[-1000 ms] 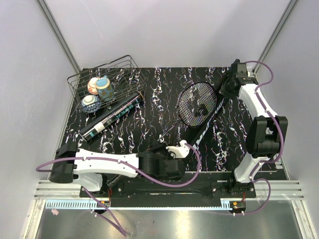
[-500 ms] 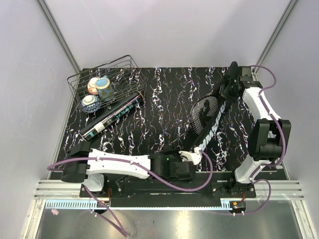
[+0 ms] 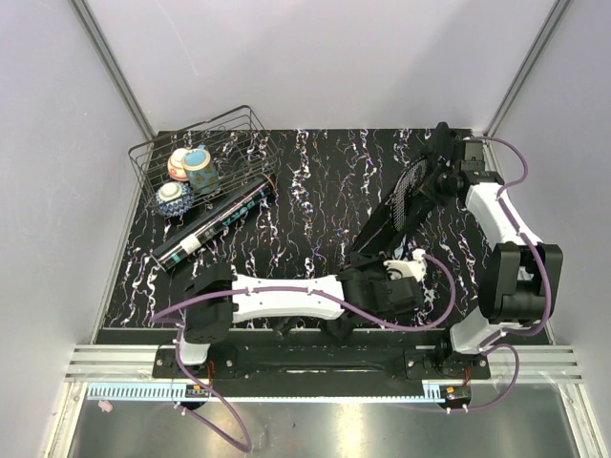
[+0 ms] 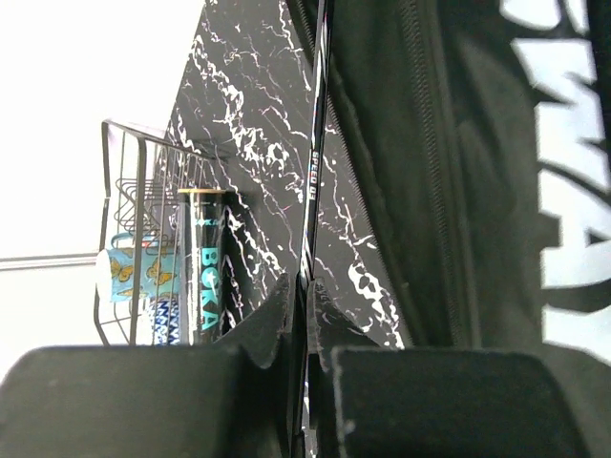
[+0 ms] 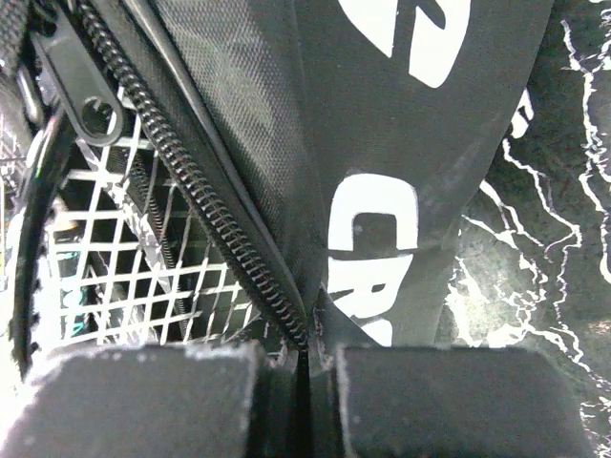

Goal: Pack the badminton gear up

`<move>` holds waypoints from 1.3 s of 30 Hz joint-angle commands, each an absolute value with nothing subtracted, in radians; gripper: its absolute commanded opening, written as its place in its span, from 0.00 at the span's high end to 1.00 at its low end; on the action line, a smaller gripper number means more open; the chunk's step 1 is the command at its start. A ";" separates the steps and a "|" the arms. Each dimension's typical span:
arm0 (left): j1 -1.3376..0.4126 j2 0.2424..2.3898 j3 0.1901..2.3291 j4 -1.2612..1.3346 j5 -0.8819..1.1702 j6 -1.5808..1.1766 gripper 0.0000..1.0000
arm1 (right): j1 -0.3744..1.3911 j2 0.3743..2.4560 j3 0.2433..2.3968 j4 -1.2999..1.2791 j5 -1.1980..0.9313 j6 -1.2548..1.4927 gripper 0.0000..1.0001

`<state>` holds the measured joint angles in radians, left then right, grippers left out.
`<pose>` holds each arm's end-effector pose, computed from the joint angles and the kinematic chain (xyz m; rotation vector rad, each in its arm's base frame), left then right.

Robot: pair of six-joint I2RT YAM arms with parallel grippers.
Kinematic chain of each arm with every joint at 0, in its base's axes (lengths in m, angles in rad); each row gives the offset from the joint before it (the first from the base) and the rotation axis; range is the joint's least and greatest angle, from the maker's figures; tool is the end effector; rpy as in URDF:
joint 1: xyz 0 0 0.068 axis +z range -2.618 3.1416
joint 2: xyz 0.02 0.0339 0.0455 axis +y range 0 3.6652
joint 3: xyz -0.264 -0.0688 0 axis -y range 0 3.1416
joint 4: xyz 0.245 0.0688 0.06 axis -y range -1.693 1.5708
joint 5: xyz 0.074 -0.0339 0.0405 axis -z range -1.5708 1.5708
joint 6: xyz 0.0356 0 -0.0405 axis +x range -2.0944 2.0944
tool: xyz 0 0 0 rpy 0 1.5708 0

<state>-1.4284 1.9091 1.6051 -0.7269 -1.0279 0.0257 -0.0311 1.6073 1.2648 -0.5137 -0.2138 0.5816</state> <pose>0.0879 -0.3984 0.2672 1.1204 1.7400 0.5168 0.3519 -0.0034 0.2694 0.6488 2.3785 0.5044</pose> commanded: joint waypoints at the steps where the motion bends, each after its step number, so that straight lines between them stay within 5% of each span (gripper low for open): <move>1: -1.411 1.953 1.683 -0.602 -1.066 0.020 1.00 | -0.026 1.537 1.240 -0.462 -0.328 0.624 1.00; 6: -1.384 2.019 1.746 -0.545 -0.979 0.025 1.00 | -0.026 1.511 1.181 -0.410 -0.406 0.661 1.00; 19: -1.174 1.832 1.603 -0.466 -0.148 -0.043 1.00 | -0.026 1.424 1.042 -0.213 -0.531 0.623 1.00; 24: -1.137 1.868 1.640 -0.410 -0.169 -0.072 1.00 | -0.026 1.408 0.979 -0.149 -0.609 0.643 1.00; 30: -1.146 1.947 1.655 -0.240 -0.449 -0.187 1.00 | -0.025 1.381 0.947 -0.103 -0.649 0.675 1.00; 39: -1.054 1.919 1.704 -0.432 0.089 -0.325 0.97 | -0.029 1.333 0.924 -0.103 -0.704 0.635 1.00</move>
